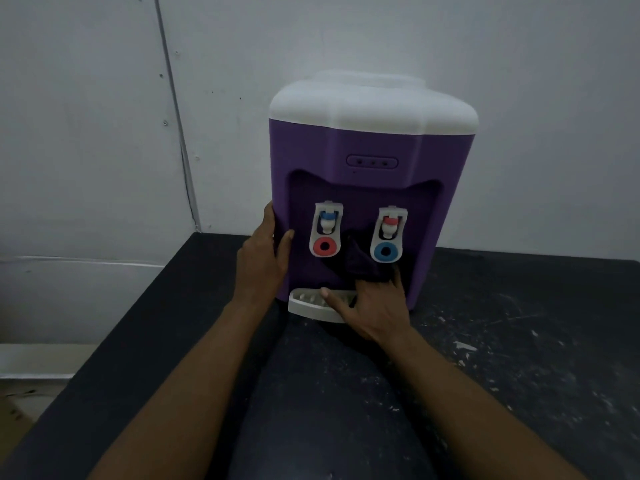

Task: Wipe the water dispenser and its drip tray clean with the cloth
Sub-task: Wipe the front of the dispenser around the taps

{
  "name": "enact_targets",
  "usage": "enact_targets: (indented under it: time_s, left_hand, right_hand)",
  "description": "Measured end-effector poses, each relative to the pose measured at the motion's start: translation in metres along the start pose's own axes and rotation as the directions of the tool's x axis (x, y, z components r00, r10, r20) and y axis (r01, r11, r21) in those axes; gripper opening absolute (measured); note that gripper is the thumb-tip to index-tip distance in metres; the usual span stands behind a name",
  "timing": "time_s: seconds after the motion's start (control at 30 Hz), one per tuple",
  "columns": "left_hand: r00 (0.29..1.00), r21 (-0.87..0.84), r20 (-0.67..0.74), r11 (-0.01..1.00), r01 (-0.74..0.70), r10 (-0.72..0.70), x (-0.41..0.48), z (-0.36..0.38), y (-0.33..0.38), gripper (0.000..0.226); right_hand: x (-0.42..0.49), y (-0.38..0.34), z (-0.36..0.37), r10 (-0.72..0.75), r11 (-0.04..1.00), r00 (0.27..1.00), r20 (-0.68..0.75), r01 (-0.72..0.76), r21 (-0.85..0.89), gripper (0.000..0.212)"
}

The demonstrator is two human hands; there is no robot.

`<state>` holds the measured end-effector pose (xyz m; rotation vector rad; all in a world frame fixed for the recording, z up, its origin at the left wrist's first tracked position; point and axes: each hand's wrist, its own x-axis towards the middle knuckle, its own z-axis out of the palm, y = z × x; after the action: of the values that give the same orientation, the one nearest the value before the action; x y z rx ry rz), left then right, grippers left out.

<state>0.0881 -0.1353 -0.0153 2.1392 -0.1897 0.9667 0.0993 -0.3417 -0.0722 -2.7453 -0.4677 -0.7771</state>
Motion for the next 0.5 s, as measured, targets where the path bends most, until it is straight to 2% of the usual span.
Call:
enact_targets:
  time_s: [0.23, 0.37, 0.5]
  left_hand:
    - [1.000, 0.032, -0.001, 0.999, 0.006, -0.006, 0.002, 0.002, -0.003, 0.059]
    - [1.000, 0.055, 0.010, 0.998, -0.018, 0.018, 0.002, 0.000, -0.005, 0.059]
    - [0.999, 0.054, 0.030, 0.998, -0.015, 0.014, 0.002, -0.001, -0.005, 0.060]
  right_hand:
    - [0.034, -0.033, -0.002, 0.034, 0.995, 0.997, -0.072, -0.027, 0.092, 0.084]
    - [0.030, -0.020, -0.002, -0.025, 0.999, 0.995, -0.099, 0.029, 0.041, 0.083]
    - [0.019, 0.010, -0.011, -0.107, 0.990, 0.994, -0.036, 0.103, -0.093, 0.081]
